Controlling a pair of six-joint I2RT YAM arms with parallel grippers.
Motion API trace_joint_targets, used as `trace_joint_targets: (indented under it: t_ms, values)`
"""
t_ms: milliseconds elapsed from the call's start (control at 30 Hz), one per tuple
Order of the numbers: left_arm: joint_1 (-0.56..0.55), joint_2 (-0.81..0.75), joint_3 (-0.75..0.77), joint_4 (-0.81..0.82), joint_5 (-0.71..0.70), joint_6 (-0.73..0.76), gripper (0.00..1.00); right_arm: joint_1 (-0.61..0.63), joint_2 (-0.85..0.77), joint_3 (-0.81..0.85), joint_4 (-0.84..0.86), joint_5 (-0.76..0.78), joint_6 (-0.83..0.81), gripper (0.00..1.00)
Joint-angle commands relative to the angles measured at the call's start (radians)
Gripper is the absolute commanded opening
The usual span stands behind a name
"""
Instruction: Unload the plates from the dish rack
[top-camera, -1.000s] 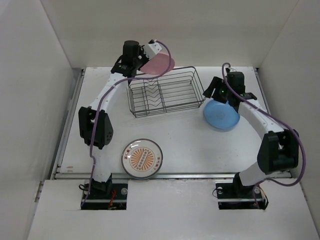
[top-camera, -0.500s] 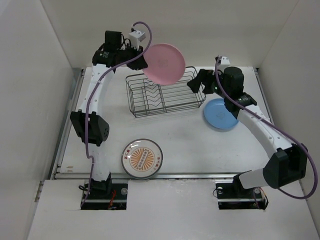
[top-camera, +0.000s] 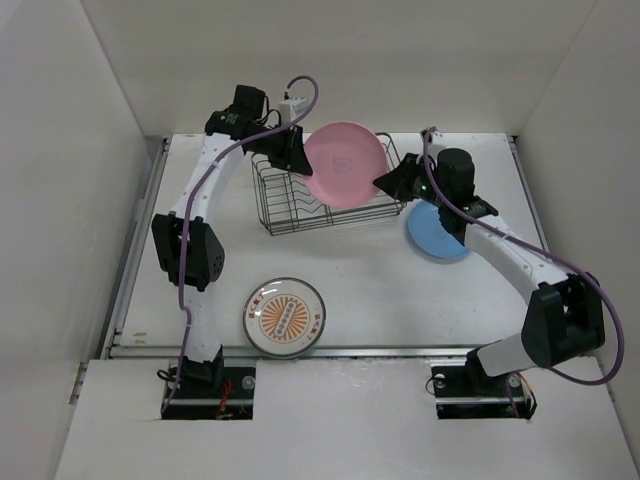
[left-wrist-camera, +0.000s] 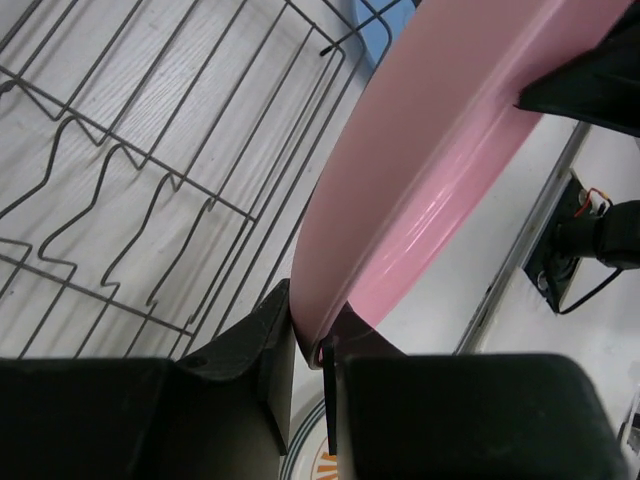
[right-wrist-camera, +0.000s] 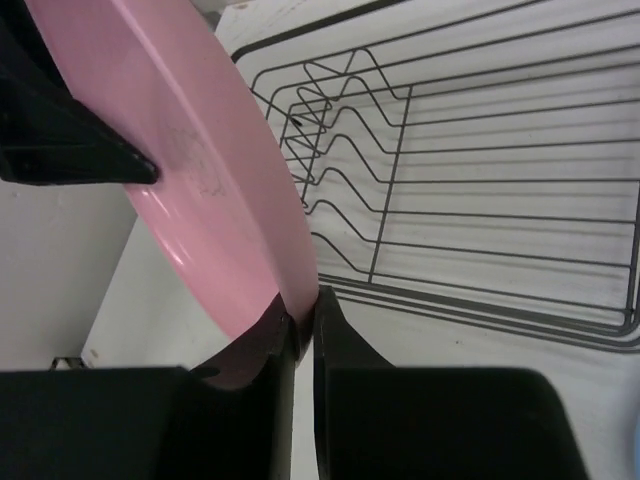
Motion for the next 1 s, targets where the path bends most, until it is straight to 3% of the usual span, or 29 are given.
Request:
trace_joint_targets:
  t_ms: [0, 167, 200, 233, 300, 367, 400, 533, 600, 667, 767, 867, 967]
  values:
    - [-0.023, -0.046, -0.005, -0.045, 0.044, 0.030, 0.00, -0.006, 0.001, -0.014, 0.099, 0.002, 0.053, 0.03]
    - [-0.032, -0.057, -0.024, -0.054, -0.053, 0.041, 0.00, -0.044, -0.045, -0.047, 0.099, 0.048, 0.143, 0.00]
    - [-0.032, -0.057, -0.024, -0.054, -0.090, 0.041, 0.06, -0.073, -0.065, -0.065, 0.099, 0.059, 0.163, 0.00]
    - [-0.032, -0.057, -0.024, -0.054, -0.126, 0.041, 0.18, -0.089, -0.077, -0.076, 0.099, 0.059, 0.182, 0.00]
    - [-0.032, -0.057, -0.015, -0.054, -0.207, 0.041, 0.33, -0.120, -0.102, -0.100, 0.137, 0.030, 0.226, 0.00]
    - [-0.032, -0.057, 0.019, -0.065, -0.221, 0.031, 0.60, -0.163, -0.139, -0.142, 0.183, -0.011, 0.259, 0.00]
    - [-0.032, -0.057, 0.031, -0.077, -0.230, 0.021, 0.79, -0.178, -0.149, -0.142, 0.197, -0.025, 0.259, 0.00]
    - [-0.021, -0.066, 0.056, -0.051, -0.324, -0.064, 0.97, -0.259, -0.198, -0.142, 0.063, 0.024, 0.280, 0.00]
    - [0.014, -0.089, 0.016, -0.019, -0.380, -0.108, 0.99, -0.325, -0.247, -0.157, 0.038, 0.045, 0.311, 0.00]
    - [0.023, -0.108, -0.039, 0.007, -0.546, -0.162, 0.99, -0.383, -0.281, -0.166, -0.061, 0.129, 0.334, 0.00]
    - [0.023, -0.108, -0.091, 0.008, -0.732, -0.142, 0.97, -0.448, -0.356, -0.194, -0.244, 0.330, 0.390, 0.00]
    - [0.023, -0.083, -0.137, -0.023, -0.851, -0.133, 0.97, -0.500, -0.450, -0.264, -0.266, 0.380, 0.456, 0.00]
    - [0.023, -0.083, -0.189, -0.002, -0.814, -0.108, 0.97, -0.537, -0.525, -0.361, -0.199, 0.345, 0.481, 0.00]
